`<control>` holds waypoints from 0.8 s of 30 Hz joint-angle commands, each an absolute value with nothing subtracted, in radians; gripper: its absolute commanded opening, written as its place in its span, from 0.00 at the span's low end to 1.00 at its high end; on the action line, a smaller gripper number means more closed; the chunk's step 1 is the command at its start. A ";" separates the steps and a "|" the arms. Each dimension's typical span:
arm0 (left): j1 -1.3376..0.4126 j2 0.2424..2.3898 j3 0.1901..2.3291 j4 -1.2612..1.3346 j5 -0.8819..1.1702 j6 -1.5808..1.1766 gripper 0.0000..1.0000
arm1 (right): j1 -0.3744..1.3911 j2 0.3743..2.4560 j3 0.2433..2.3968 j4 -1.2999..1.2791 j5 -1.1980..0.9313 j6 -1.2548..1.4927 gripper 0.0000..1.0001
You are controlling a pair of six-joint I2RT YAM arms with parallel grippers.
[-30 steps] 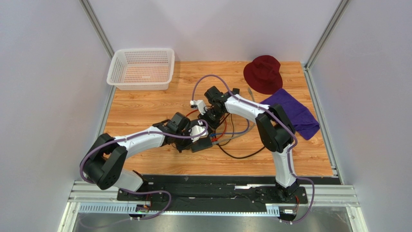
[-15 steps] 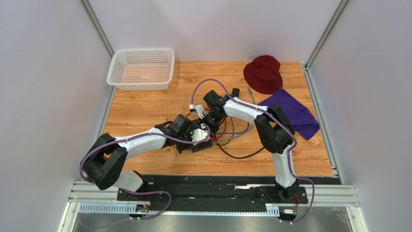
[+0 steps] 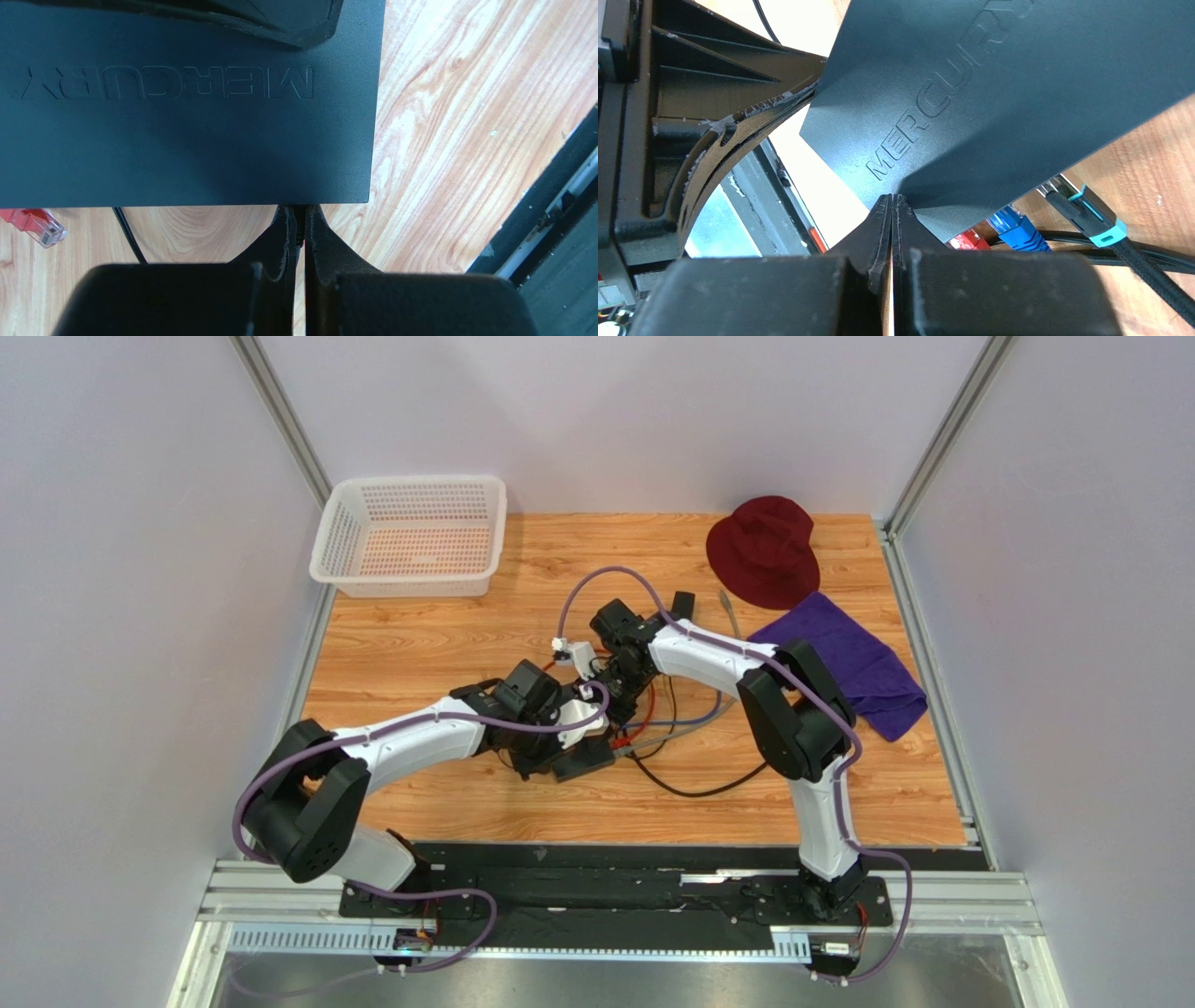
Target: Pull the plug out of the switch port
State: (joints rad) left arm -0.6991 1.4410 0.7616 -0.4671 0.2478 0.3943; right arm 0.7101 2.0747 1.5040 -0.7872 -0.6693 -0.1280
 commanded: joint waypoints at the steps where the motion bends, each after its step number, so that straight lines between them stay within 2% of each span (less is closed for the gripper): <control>1: -0.706 1.443 0.824 -0.524 0.301 0.429 0.00 | 0.715 2.115 1.462 -0.764 -0.554 -0.133 0.00; 10: -0.707 1.431 0.712 -0.494 0.207 0.597 0.03 | 0.713 2.144 1.451 -0.756 -0.520 -0.123 0.00; 11: -0.707 1.433 0.704 -0.482 0.196 0.600 0.00 | 0.713 2.149 1.453 -0.756 -0.515 -0.121 0.00; 15: -0.709 1.401 0.683 -0.422 0.134 0.604 0.00 | 0.710 2.158 1.453 -0.756 -0.511 -0.098 0.00; 20: -0.713 1.466 0.819 -0.630 0.224 0.466 0.00 | 0.712 2.166 1.442 -0.759 -0.509 -0.094 0.00; 24: -0.710 1.464 0.830 -0.681 0.242 0.420 0.00 | 0.712 2.177 1.448 -0.762 -0.480 -0.084 0.00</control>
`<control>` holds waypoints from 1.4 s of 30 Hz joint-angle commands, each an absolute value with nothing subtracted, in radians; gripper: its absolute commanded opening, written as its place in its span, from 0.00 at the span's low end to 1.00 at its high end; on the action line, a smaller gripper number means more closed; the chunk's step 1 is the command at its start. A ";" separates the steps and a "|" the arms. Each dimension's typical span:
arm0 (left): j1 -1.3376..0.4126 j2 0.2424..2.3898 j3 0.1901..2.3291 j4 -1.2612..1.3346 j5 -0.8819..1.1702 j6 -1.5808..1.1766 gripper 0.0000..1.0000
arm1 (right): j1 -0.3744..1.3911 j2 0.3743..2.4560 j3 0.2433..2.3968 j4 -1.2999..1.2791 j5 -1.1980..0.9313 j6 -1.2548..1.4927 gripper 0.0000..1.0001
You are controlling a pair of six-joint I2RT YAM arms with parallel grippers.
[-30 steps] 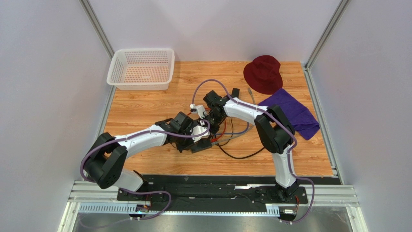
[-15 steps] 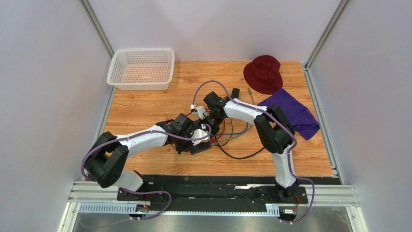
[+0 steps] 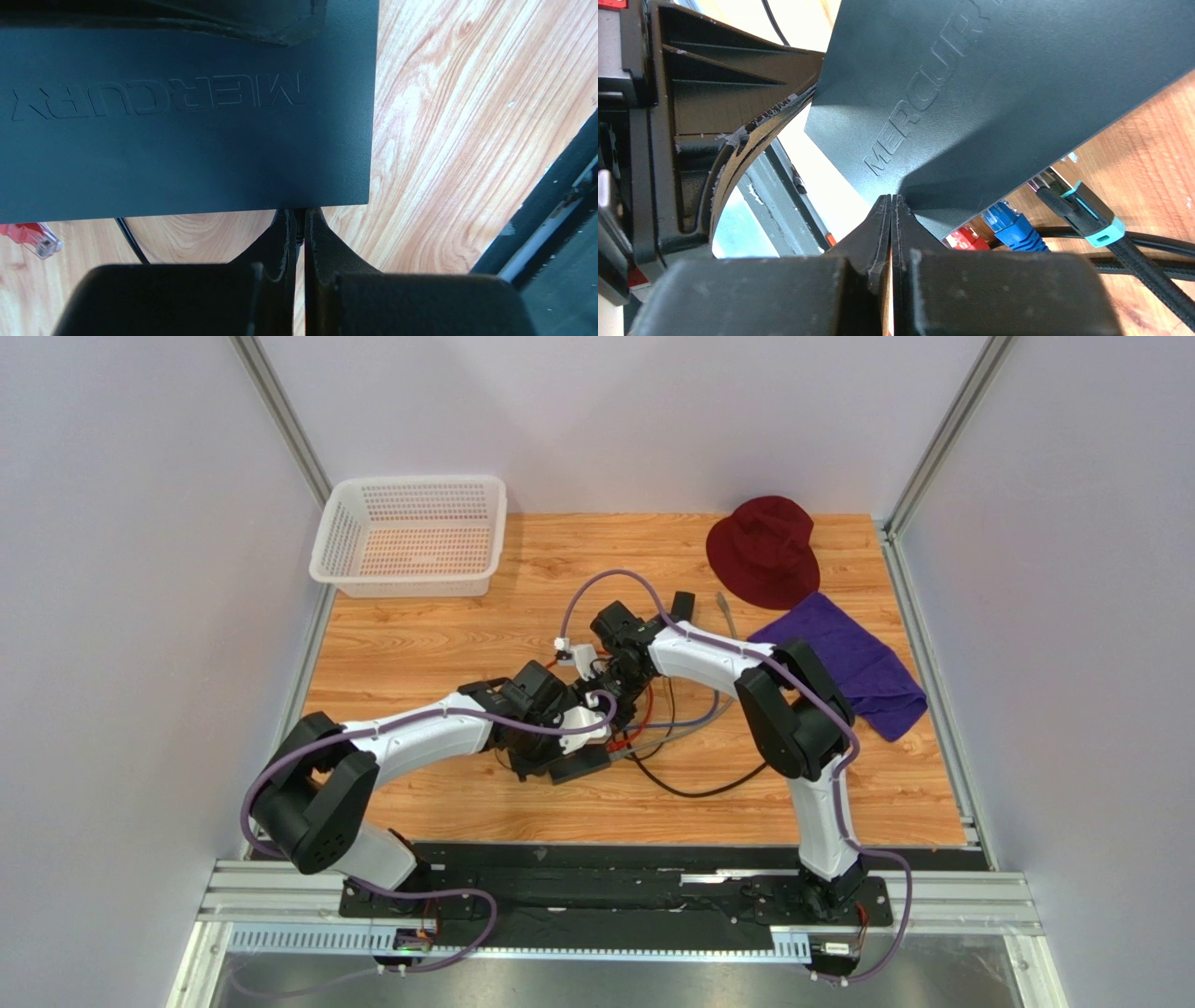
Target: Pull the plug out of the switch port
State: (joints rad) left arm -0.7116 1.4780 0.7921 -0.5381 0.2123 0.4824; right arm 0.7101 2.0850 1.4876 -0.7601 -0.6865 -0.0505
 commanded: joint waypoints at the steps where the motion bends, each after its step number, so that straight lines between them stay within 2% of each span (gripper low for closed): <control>1: -0.710 1.459 0.821 -0.678 0.188 0.414 0.00 | 0.712 2.174 1.454 -0.762 -0.477 -0.087 0.00; 7: -0.710 1.494 0.757 -0.657 0.026 0.472 0.00 | 0.712 2.178 1.444 -0.761 -0.459 -0.080 0.00; 12: -0.709 1.359 0.651 -0.500 0.002 0.589 0.00 | 0.712 2.184 1.431 -0.765 -0.445 -0.083 0.00; 20: -0.709 1.496 0.772 -0.647 -0.021 0.568 0.00 | 0.715 2.198 1.436 -0.778 -0.428 -0.097 0.00; 28: -0.631 1.142 0.675 -0.701 -0.044 0.705 0.00 | 0.716 2.131 1.471 -0.787 -0.440 -0.112 0.00; 32: -0.588 1.000 0.614 -0.555 -0.130 0.788 0.00 | 0.712 2.056 1.587 -0.801 -0.503 -0.176 0.00; 35: -0.575 1.044 0.587 -0.421 -0.196 0.781 0.00 | 0.697 1.993 1.640 -0.819 -0.491 -0.221 0.00; 38: -0.520 1.119 0.626 -0.364 -0.144 0.764 0.00 | 0.642 1.931 1.684 -0.865 -0.502 -0.250 0.00; 42: -0.399 1.285 0.788 -0.327 -0.115 0.687 0.00 | 0.533 1.841 1.677 -0.907 -0.506 -0.319 0.00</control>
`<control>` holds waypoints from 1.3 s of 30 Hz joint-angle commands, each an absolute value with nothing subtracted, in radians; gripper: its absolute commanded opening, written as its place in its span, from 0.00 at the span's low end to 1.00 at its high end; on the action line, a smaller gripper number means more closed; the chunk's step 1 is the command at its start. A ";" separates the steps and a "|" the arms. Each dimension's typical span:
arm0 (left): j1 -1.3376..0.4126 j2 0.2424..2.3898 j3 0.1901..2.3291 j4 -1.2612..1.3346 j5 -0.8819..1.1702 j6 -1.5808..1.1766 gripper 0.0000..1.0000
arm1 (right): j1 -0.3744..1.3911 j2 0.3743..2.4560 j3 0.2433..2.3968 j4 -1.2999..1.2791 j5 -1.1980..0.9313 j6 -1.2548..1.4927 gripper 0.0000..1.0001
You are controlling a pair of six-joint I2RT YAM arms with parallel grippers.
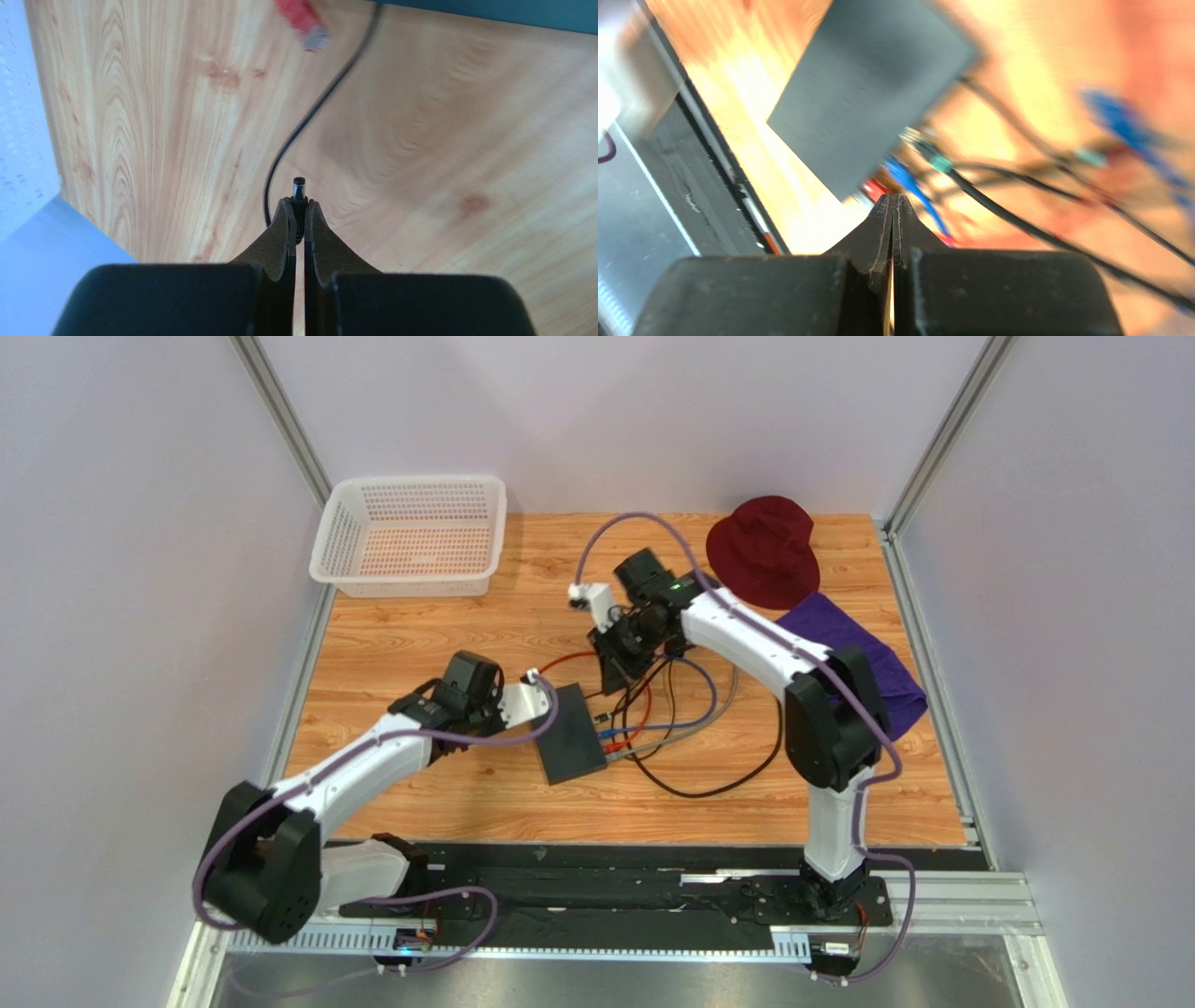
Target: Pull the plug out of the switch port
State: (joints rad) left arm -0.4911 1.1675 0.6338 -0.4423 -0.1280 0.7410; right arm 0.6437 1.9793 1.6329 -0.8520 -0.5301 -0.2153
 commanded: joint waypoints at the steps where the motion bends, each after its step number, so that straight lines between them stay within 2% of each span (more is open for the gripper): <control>1: -0.353 1.326 0.828 -0.331 -0.117 0.666 0.00 | 0.510 1.832 1.672 -0.908 -0.497 -0.325 0.00; 3: -0.304 1.454 0.965 -0.380 -0.117 0.583 0.00 | 0.440 1.828 1.678 -0.913 -0.485 -0.321 0.04; 4: -0.258 1.494 1.012 -0.428 -0.100 0.557 0.01 | 0.424 1.832 1.696 -0.917 -0.495 -0.321 0.22; 5: -0.241 1.565 1.055 -0.454 -0.089 0.510 0.07 | 0.384 1.839 1.710 -0.929 -0.511 -0.319 0.31; 6: -0.230 1.597 1.127 -0.477 -0.078 0.493 0.24 | 0.367 1.861 1.724 -0.937 -0.540 -0.319 0.38; 7: -0.224 1.621 1.158 -0.520 -0.052 0.476 0.29 | 0.353 1.876 1.741 -0.945 -0.551 -0.318 0.47; 8: -0.222 1.644 1.179 -0.537 -0.022 0.468 0.33 | 0.336 1.893 1.781 -0.957 -0.560 -0.318 0.50; 10: -0.224 1.637 1.219 -0.555 0.090 0.454 0.48 | 0.324 1.942 1.819 -0.959 -0.584 -0.307 0.54; 11: -0.229 1.611 1.229 -0.557 0.119 0.422 0.60 | 0.312 1.957 1.853 -0.956 -0.594 -0.304 0.56; 12: -0.233 1.597 1.250 -0.555 0.170 0.407 0.98 | 0.307 1.983 1.873 -0.953 -0.610 -0.301 0.58; 18: -0.300 1.525 1.348 -0.656 0.369 0.286 0.95 | 0.293 2.022 1.922 -0.862 -0.681 -0.330 0.68; 20: -0.310 1.522 1.345 -0.681 0.444 0.195 0.90 | 0.291 2.028 1.930 -0.864 -0.731 -0.327 0.68; 22: -0.316 1.540 1.318 -0.692 0.526 0.132 0.79 | 0.298 2.020 1.902 -0.865 -0.807 -0.328 0.67; 24: -0.318 1.560 1.295 -0.718 0.525 0.129 0.69 | 0.305 2.014 1.885 -0.871 -0.825 -0.292 0.66; 26: -0.314 1.560 1.258 -0.738 0.485 0.097 0.63 | 0.311 2.005 1.897 -0.925 -0.819 -0.224 0.66; 30: -0.316 1.500 1.145 -0.662 0.547 0.019 0.57 | 0.327 1.905 1.801 -0.928 -0.827 -0.276 0.66; 33: -0.333 1.531 1.117 -0.679 0.581 0.015 0.53 | 0.347 1.867 1.718 -0.933 -0.804 -0.342 0.65; 39: -0.354 1.598 1.132 -0.742 0.463 0.083 0.48 | 0.328 1.939 1.775 -0.911 -0.825 -0.256 0.63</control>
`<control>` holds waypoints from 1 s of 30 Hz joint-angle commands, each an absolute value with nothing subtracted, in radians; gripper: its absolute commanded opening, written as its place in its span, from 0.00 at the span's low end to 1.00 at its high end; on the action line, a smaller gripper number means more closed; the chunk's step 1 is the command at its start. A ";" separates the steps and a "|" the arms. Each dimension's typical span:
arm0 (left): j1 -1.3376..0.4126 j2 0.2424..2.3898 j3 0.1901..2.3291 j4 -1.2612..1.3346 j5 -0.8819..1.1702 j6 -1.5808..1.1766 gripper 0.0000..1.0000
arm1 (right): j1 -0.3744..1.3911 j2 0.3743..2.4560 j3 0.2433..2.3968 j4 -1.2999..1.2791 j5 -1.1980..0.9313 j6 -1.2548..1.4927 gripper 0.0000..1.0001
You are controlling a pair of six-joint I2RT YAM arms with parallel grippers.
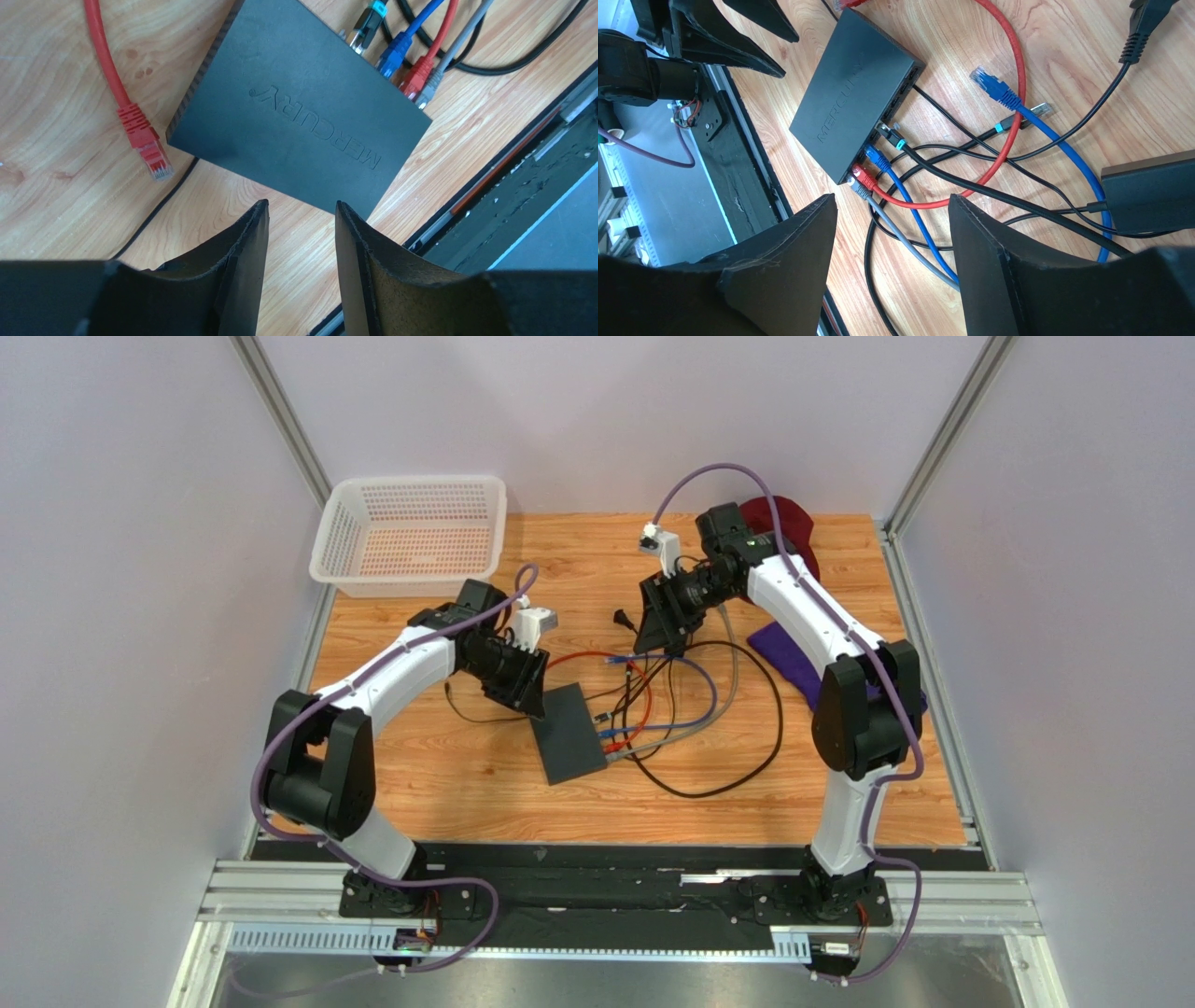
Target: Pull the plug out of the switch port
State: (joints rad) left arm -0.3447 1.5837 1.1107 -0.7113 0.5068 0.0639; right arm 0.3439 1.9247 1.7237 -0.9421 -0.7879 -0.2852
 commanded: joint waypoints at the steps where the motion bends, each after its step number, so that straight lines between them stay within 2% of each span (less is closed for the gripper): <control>1: -0.354 1.624 1.134 -0.747 0.454 0.092 0.49 | 0.327 1.950 1.787 -0.914 -0.844 -0.255 0.63; 5: -0.354 1.698 1.140 -0.741 0.394 0.087 0.57 | 0.330 2.005 1.822 -0.934 -0.858 -0.252 0.61; 10: -0.354 1.819 1.215 -0.749 0.368 0.121 0.58 | 0.333 1.985 1.752 -0.946 -0.867 -0.368 0.63; 15: -0.374 1.923 1.390 -0.721 0.426 0.129 0.55 | 0.337 2.048 1.756 -0.956 -0.880 -0.380 0.63; 16: -0.380 1.984 1.479 -0.721 0.433 0.143 0.55 | 0.341 2.087 1.781 -0.977 -0.881 -0.380 0.63; 20: -0.380 2.088 1.637 -0.794 0.471 0.164 0.55 | 0.339 2.123 1.805 -0.994 -0.888 -0.377 0.62; 26: -0.350 1.930 1.596 -0.796 0.382 0.131 0.65 | 0.347 2.207 1.876 -1.115 -0.943 -0.486 0.62; 30: -0.347 1.806 1.475 -0.759 0.474 0.120 0.67 | 0.350 2.259 1.901 -1.161 -0.983 -0.548 0.61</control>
State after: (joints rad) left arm -0.3569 1.9789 1.5436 -0.7765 0.3992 0.1253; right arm 0.3397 2.2169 1.8462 -1.0813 -0.9081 -0.4492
